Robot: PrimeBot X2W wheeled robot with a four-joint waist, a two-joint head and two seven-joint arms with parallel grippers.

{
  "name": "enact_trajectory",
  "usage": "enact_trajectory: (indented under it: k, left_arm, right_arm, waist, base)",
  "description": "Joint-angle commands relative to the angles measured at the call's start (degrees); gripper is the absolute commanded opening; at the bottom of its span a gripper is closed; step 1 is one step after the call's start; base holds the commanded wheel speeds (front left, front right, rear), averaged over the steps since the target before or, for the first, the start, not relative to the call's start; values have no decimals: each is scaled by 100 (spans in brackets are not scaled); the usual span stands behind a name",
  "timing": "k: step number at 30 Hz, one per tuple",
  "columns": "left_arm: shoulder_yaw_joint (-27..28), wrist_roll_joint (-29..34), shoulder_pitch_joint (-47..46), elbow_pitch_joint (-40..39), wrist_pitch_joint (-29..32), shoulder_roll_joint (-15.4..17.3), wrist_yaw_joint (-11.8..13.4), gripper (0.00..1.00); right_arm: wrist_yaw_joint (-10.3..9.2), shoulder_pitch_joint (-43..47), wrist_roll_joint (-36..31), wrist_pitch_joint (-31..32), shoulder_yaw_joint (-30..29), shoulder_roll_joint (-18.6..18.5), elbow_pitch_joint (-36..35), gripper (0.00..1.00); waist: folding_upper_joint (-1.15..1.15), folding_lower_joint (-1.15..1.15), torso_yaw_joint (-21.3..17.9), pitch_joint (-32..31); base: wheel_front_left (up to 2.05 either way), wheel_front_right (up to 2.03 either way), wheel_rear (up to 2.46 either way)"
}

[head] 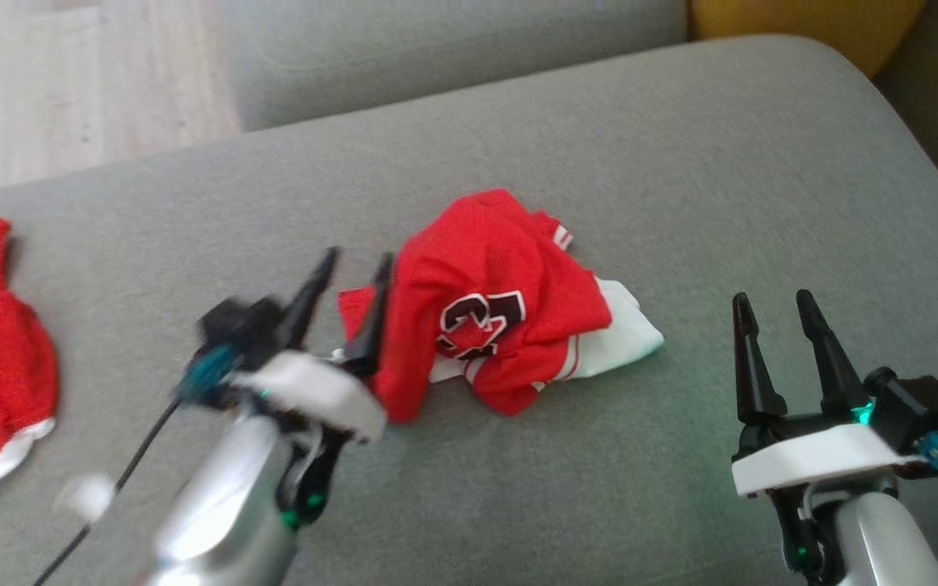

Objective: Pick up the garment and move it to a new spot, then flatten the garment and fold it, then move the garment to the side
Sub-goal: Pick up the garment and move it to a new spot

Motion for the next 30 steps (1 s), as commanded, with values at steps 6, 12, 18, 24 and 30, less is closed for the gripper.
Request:
enact_trajectory:
  k: [6, 12, 18, 24, 30]
  left_arm:
    - [725, 147, 722, -711, -822, 685, 427, 100]
    - [1296, 298, 1515, -1297, -978, 1001, 732, 100]
    - [1882, 459, 2289, -1828, -988, 1092, 927, 100]
    - [2051, 454, 2741, -2039, -983, 1142, 1025, 100]
    - [2042, 438, 2840, -2157, -965, 1162, 1069, 100]
  right_arm:
    - [44, 86, -126, 206, 31, -39, -308, 100]
    - [44, 238, -173, 426, 12, -39, -324, 100]
    - [44, 340, -195, 484, -58, -39, -282, 100]
    - [44, 393, -186, 573, -68, -39, -215, 100]
    - [44, 382, -157, 623, -35, -39, -210, 100]
  waist:
    - [0, 0, 360, -275]
    - [0, 0, 533, -395]
    - [0, 0, 619, -477]
    - [0, 0, 617, -521]
    - [0, 0, 606, -511]
  base:
    - [0, 0, 0]
    - [0, 0, 0]
    - [0, 0, 0]
    - [0, 0, 0]
    - [0, 0, 0]
